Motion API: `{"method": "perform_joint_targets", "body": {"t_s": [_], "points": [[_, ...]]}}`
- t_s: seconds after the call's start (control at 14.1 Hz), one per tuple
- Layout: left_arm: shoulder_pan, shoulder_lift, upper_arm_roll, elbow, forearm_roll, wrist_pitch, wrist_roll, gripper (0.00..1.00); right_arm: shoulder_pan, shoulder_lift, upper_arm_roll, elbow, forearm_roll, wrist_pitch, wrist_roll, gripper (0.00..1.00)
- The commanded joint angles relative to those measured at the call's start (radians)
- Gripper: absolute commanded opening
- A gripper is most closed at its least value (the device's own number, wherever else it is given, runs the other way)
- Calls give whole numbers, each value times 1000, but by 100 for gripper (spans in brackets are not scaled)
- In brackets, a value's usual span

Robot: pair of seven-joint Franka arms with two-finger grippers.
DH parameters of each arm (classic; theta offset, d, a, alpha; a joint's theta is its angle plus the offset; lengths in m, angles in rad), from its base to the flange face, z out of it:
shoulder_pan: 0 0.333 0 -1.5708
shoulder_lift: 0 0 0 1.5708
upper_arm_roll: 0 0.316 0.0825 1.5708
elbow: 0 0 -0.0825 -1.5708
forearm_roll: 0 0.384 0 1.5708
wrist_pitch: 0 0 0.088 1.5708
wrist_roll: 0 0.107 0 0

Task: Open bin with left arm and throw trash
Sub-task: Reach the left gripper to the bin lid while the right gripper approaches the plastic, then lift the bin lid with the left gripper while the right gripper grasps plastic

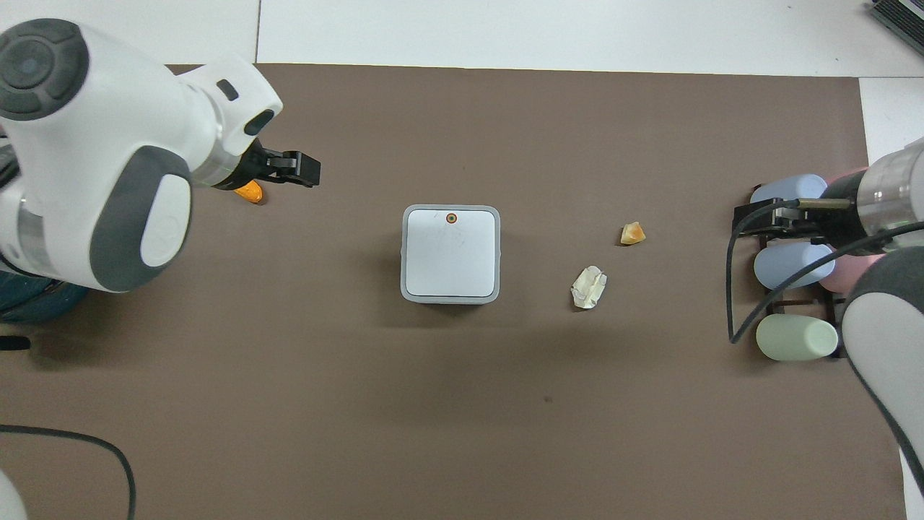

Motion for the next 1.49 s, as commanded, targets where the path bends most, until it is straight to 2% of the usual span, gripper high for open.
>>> {"method": "perform_joint_targets", "body": {"t_s": [0.0, 0.07, 0.28, 0.57, 0.78, 0.99, 1.14, 1.28, 1.42], "points": [[-88, 1, 13, -23, -10, 55, -102, 7, 34, -46, 5, -144, 0, 87, 61, 100], [-113, -1, 13, -36, -11, 84, -132, 3, 49, -31, 5, -160, -1, 116, 86, 100], [-188, -10, 11, -108, -39, 210, -166, 0, 80, 2, 5, -197, -4, 210, 127, 100], [-220, 5, 11, -165, -79, 322, -168, 0, 132, 77, 5, -231, -17, 329, 188, 100], [-249, 68, 13, -175, -80, 409, -206, 0, 160, 115, 5, -257, -17, 422, 208, 100], [-263, 92, 13, -194, -80, 440, -209, 4, 161, 120, 5, -335, -17, 504, 193, 100], [-286, 103, 13, -239, -80, 495, -209, 8, 186, 120, 5, -415, -17, 627, 186, 100], [-286, 105, 13, -267, -80, 528, -208, 8, 204, 137, 5, -450, -17, 698, 172, 100], [-283, 100, 14, -235, -79, 479, -208, 9, 204, 163, 5, -452, -17, 706, 134, 89]]}}
